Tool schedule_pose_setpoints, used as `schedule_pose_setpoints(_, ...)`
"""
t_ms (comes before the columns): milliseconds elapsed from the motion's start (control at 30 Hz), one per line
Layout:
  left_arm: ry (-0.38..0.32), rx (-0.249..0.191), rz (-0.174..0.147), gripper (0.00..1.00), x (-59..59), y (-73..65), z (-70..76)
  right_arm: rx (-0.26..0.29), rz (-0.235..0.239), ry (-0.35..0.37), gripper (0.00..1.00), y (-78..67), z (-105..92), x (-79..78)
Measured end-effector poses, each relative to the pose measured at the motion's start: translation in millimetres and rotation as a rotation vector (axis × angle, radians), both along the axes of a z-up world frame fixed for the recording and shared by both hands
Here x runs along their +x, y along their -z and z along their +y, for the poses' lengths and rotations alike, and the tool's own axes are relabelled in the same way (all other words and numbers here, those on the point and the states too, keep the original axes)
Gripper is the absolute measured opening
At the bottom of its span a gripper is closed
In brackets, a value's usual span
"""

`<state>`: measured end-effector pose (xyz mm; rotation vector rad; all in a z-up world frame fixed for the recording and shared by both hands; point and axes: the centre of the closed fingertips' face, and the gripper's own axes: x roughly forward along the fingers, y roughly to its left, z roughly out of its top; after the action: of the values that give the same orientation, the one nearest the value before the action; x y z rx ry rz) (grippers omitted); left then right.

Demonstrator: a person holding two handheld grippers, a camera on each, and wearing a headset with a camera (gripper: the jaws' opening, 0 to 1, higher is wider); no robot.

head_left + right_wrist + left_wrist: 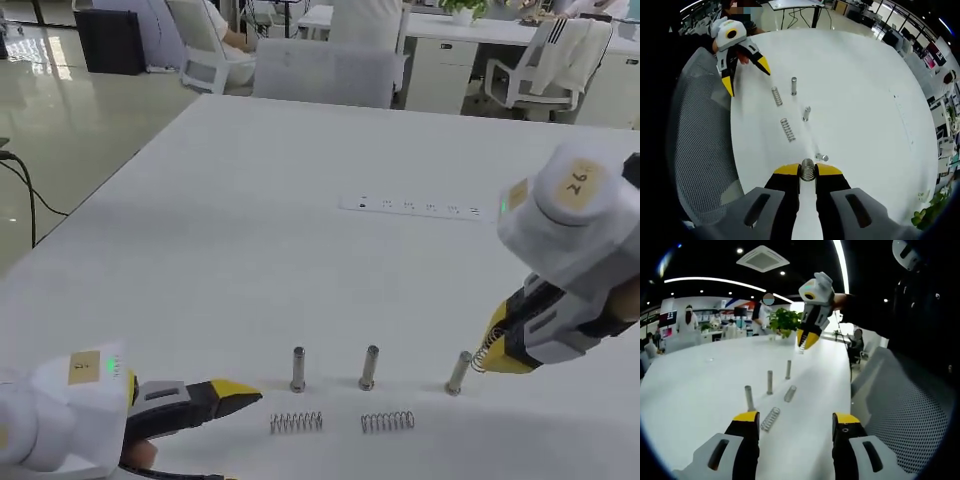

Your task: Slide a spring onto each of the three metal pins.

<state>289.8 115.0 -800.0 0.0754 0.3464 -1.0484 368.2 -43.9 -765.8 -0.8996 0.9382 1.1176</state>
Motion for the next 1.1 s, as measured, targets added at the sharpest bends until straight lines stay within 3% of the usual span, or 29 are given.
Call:
schedule_pose_setpoints(467, -0.008, -0.001, 0.003, 0.55, -0.2, 1.5, 0.7, -0.001, 0.004, 0.015, 0.08, 13.3, -0.3, 23.6)
schedule_pose_setpoints(1100, -0.013, 0.0, 0.011, 0.54, -1.7, 3.7, 3.6, -0.021, 0.043, 0.02, 0.08, 28.2, -1.0, 28.4)
